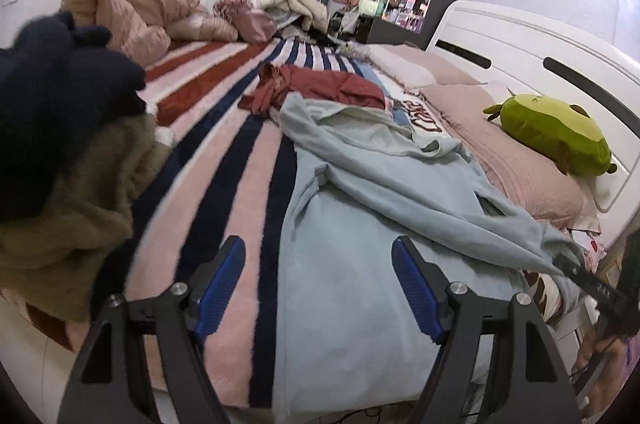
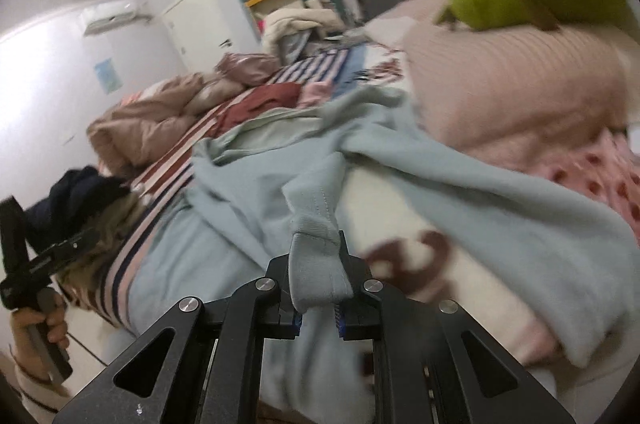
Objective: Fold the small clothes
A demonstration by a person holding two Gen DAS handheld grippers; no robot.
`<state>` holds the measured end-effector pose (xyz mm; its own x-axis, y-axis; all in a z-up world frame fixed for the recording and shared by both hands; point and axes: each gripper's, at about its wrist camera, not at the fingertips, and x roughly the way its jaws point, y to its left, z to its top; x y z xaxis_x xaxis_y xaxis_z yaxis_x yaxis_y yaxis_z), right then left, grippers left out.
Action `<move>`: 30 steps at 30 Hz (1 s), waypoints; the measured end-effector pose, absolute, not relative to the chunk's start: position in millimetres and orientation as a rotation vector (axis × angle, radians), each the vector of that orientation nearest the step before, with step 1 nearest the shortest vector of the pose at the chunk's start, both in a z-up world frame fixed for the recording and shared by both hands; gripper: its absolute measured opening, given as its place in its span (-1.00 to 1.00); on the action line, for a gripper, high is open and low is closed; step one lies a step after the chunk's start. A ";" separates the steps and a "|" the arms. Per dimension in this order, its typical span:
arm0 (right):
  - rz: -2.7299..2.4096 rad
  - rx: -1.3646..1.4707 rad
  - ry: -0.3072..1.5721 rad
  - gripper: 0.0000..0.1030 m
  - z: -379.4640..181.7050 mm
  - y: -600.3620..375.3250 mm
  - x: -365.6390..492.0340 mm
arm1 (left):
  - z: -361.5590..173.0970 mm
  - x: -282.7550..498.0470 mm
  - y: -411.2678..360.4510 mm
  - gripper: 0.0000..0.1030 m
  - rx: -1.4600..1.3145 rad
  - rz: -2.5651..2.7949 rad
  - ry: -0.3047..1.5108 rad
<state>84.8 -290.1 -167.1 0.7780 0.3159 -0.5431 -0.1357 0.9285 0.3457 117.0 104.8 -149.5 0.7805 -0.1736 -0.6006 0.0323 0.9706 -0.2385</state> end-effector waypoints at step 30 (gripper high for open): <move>0.506 0.190 0.779 0.25 -177.5 -223.7 185.2 | -195.7 275.2 100.6 -0.89 -0.076 -0.151 0.794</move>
